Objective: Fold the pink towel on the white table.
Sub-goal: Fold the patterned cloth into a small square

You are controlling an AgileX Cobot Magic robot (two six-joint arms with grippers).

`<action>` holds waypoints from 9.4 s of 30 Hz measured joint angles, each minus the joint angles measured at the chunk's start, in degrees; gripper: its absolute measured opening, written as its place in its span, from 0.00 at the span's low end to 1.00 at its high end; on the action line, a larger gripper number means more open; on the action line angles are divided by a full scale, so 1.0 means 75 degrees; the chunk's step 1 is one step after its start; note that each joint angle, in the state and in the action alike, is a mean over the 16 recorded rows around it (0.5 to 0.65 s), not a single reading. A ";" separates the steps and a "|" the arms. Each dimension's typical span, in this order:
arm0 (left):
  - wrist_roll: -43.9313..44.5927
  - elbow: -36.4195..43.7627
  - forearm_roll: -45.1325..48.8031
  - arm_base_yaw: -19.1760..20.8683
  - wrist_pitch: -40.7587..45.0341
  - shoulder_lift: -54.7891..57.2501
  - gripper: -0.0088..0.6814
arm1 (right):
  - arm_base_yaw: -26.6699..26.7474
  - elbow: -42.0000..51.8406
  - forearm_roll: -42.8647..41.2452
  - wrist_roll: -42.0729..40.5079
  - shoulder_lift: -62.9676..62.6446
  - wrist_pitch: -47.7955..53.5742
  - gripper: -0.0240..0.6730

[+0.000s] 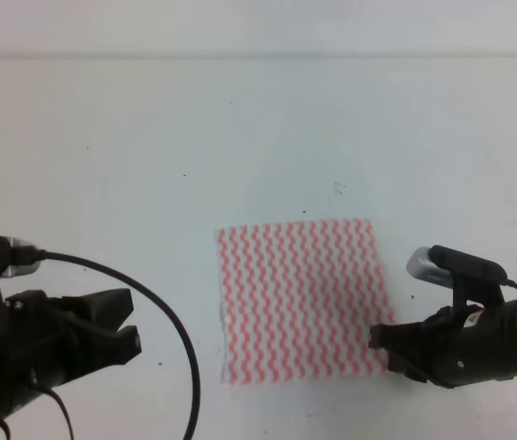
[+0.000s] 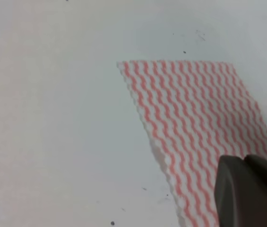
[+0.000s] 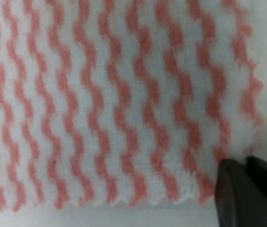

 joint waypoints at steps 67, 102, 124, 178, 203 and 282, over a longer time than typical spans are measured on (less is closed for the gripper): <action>0.0304 -0.0009 0.5505 -0.1064 -0.4317 0.4643 0.62 | 0.0000 -0.1997 -0.0120 -0.0302 0.0591 -0.0534 0.01; 0.1111 -0.0007 0.5741 -0.1065 -0.3182 0.5521 0.46 | 0.0000 -0.1996 -0.0149 -0.0378 0.0600 -0.0430 0.01; 0.1228 -0.0057 0.5551 -0.1068 -0.3031 0.5522 0.14 | 0.0000 -0.1995 -0.0176 -0.0381 0.0591 -0.0423 0.01; 0.4090 -0.0174 0.1951 -0.1067 -0.5860 0.5218 0.01 | 0.0000 -0.1996 -0.0154 -0.0386 0.0586 -0.1228 0.01; 0.5149 -0.0933 0.0791 -0.1067 -0.6145 0.5862 0.01 | -0.0363 -0.1996 -0.0137 -0.0383 0.0605 -0.1634 0.01; 0.1930 -0.6026 -0.1314 0.0306 0.1450 0.7133 0.30 | -0.0480 -0.1997 -0.0152 -0.0779 0.0707 -0.1122 0.01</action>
